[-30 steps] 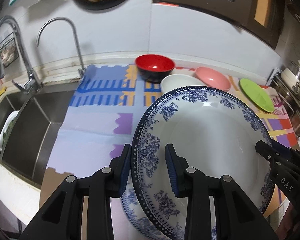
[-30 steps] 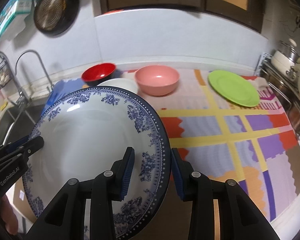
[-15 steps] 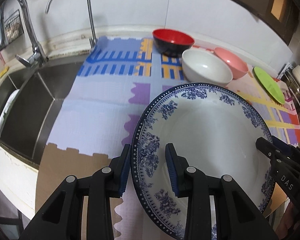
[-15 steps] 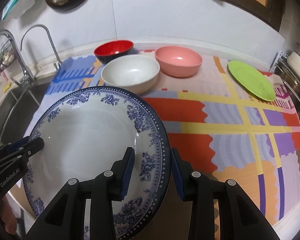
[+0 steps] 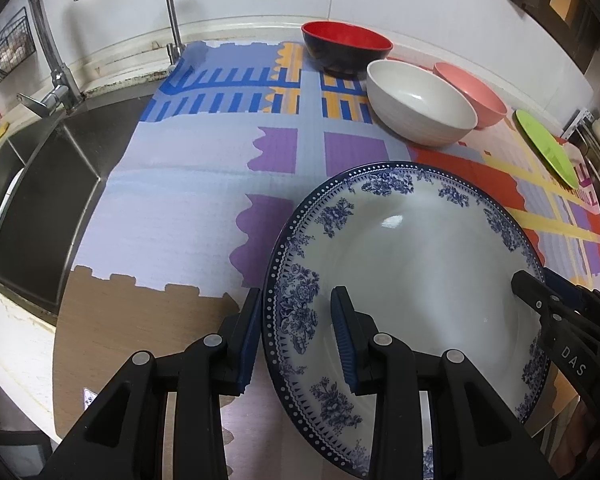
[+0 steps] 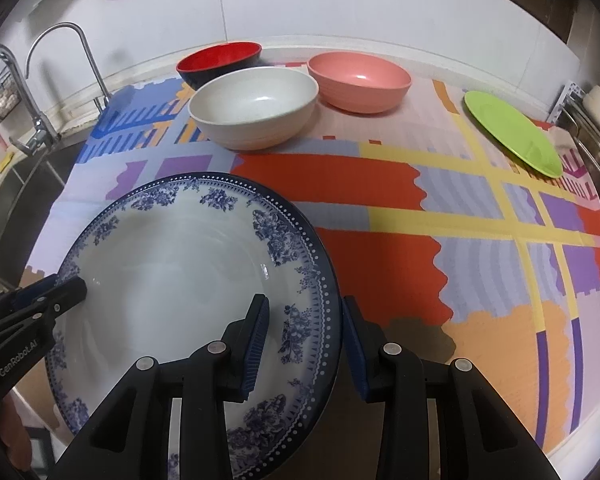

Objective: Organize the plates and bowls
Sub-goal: 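Carry and lower the blue-and-white plates onto the mat with both grippers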

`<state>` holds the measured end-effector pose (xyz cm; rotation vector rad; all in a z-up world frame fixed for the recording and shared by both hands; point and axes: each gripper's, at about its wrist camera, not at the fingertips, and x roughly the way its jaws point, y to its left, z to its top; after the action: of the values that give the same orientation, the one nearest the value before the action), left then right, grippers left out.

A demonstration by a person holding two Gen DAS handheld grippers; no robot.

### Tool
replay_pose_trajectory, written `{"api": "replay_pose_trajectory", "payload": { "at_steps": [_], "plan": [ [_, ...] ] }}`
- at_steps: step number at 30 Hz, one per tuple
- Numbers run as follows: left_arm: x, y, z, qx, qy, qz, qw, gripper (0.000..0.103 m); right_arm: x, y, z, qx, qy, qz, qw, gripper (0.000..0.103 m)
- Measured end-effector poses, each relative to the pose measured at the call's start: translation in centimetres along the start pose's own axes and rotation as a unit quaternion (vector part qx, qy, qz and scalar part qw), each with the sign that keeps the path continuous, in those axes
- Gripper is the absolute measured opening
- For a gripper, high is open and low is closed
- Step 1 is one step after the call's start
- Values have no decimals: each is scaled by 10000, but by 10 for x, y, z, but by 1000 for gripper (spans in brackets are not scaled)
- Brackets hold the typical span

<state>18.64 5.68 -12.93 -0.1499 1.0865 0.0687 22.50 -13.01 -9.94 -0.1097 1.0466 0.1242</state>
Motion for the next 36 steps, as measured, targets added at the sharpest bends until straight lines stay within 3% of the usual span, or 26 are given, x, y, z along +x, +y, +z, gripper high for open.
{"api": "replay_pose_trajectory", "payload": {
  "at_steps": [25, 32, 36],
  "plan": [
    [9, -4, 1, 199, 113, 125, 9997, 35, 15, -3, -3, 151, 249, 65, 9996, 38],
    [9, -6, 2, 207, 99, 164, 9996, 46, 16, -1, -4, 21, 242, 24, 9997, 39],
    [2, -11, 3, 254, -35, 189, 9995, 55, 11, -3, -2, 37, 152, 20, 9999, 52]
  ]
}}
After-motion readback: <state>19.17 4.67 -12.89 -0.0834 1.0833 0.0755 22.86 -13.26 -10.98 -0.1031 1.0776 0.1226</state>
